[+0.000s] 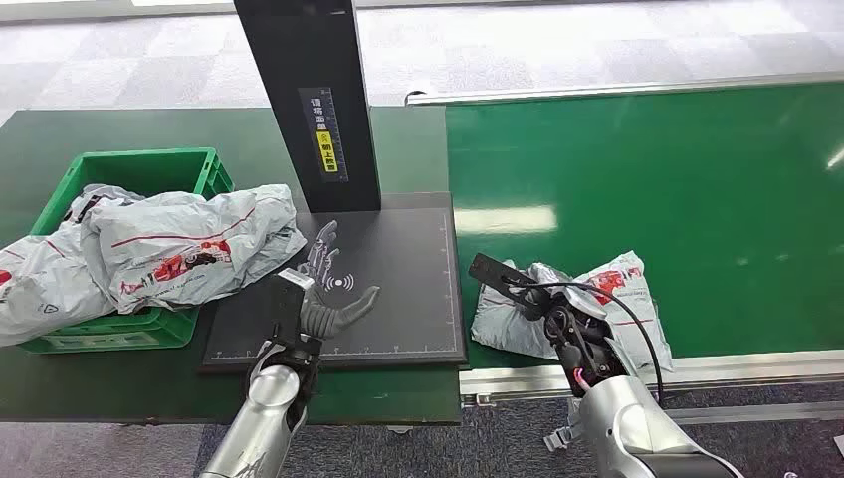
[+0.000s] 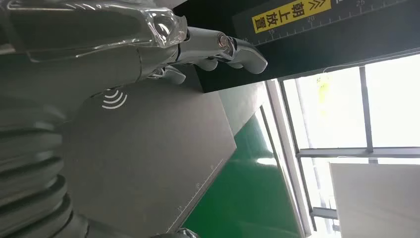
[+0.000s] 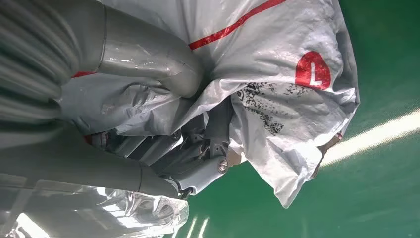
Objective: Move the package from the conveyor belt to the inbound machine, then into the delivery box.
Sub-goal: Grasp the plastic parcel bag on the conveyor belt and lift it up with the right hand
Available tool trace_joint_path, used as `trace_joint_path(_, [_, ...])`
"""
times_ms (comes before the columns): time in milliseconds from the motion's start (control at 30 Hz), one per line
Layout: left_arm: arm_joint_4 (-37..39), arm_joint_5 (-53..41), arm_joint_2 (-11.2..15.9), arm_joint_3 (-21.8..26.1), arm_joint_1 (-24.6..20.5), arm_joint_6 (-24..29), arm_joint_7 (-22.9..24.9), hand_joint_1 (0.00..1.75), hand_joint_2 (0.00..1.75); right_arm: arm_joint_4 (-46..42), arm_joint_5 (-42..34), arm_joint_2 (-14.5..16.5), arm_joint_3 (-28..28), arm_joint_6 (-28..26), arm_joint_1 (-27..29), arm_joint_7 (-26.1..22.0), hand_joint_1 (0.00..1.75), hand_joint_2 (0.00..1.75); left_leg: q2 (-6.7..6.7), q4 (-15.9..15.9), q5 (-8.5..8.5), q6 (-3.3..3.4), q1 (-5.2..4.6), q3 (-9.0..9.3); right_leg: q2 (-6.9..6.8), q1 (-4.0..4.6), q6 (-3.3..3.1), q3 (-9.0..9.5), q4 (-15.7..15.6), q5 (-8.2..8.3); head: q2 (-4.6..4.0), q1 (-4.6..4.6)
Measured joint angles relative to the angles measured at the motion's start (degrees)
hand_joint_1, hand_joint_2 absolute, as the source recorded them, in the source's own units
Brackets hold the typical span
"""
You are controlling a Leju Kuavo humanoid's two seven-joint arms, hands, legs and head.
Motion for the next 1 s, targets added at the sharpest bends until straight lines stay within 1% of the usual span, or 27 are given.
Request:
trace_joint_path(67, [-0.05, 0.02, 0.02, 0.02, 0.08, 0.10, -0.13, 0.00, 1.75, -0.05, -0.33, 0.10, 0.12, -1.35, 0.01, -1.95, 1.75, 1.75, 0.01, 0.00, 0.00, 0.00, 0.00, 0.00, 0.00, 0.00, 0.00, 0.00, 0.00, 0.00, 0.00, 0.00])
trace_joint_path(200, [-1.43, 0.14, 0.34, 0.10, 1.42, 0.31, -0.74, 0.00, 1.75, -2.31, -3.56, 0.67, 0.50, -7.81, 0.35, -9.97, 1.75, 1.75, 0.05, 0.00, 0.00, 0.00, 0.00, -0.01, 0.02, 0.00, 0.00, -0.02, 0.01, 0.00, -0.01, -0.02])
trace_joint_path(267, [-2.43, 0.17, 0.57, 0.19, 2.29, 0.32, -0.95, 0.00, 1.75, -4.20, -4.85, 1.04, 0.53, -9.13, 0.51, -11.71, 1.75, 1.75, 0.03, 0.00, 0.00, 0.00, 0.01, -0.02, 0.01, 0.01, 0.00, -0.04, 0.00, 0.00, 0.00, -0.02])
trace_joint_path(400, [-3.68, 0.19, 0.84, 0.35, 3.19, 0.32, -1.08, 0.00, 1.75, -6.52, -5.29, 1.44, 0.58, -9.36, 0.83, -12.05, 1.75, 1.75, 0.00, -0.01, 0.00, 0.00, 0.01, -0.05, 0.00, 0.01, 0.00, -0.05, 0.00, -0.01, -0.01, -0.01])
trace_joint_path(633, [-4.63, 0.19, 1.02, 0.49, 3.68, 0.32, -1.08, 0.00, 1.75, -7.96, -5.32, 1.62, 0.63, -9.43, 1.48, -12.08, 1.75, 1.75, 0.00, -0.01, 0.00, 0.00, 0.00, -0.06, 0.00, 0.00, 0.00, -0.05, 0.00, 0.00, 0.00, 0.00])
trace_joint_path(733, [-4.84, 0.20, 1.05, 0.57, 3.84, 0.32, -1.14, 0.00, 1.75, -8.70, -6.56, 1.72, 0.63, -10.43, 1.93, -13.14, 1.75, 1.75, 0.00, -0.01, 0.00, 0.00, 0.00, -0.06, 0.00, 0.01, 0.00, -0.07, 0.00, 0.00, 0.00, -0.01])
trace_joint_path(800, [-5.02, 0.31, 1.09, 0.62, 3.98, 0.38, -1.47, 0.00, 1.75, -10.20, -9.17, 1.83, 0.61, -12.75, 2.68, -14.96, 1.75, 1.75, 0.00, -0.01, 0.00, 0.00, 0.01, -0.09, 0.00, 0.01, 0.00, -0.10, 0.01, 0.00, -0.01, -0.01])
trace_joint_path(900, [-5.65, 1.08, 1.11, 0.73, 4.13, 0.71, -2.60, 0.00, 1.75, -15.12, -15.19, 2.11, 0.36, -17.52, 4.00, -18.28, 1.75, 1.75, 0.02, -0.01, 0.00, 0.00, 0.01, -0.12, 0.00, 0.01, 0.00, -0.14, 0.01, 0.00, -0.01, 0.00])
trace_joint_path(967, [-6.03, 1.67, 1.11, 0.84, 4.13, 1.44, -3.45, 0.00, 1.75, -19.33, -19.89, 2.40, -0.03, -20.99, 5.00, -21.84, 1.75, 1.75, 0.01, -0.01, 0.00, 0.00, 0.01, -0.12, 0.00, 0.01, 0.00, -0.15, 0.00, -0.01, -0.01, 0.00])
trace_joint_path(1000, [-6.14, 1.83, 1.10, 0.89, 4.12, 1.94, -3.82, 0.00, 1.75, -21.47, -22.64, 2.61, -0.31, -22.82, 5.67, -24.40, 1.75, 1.75, -0.01, -0.01, 0.00, 0.00, 0.01, -0.12, 0.00, 0.01, 0.00, -0.15, 0.00, -0.01, -0.01, 0.00])
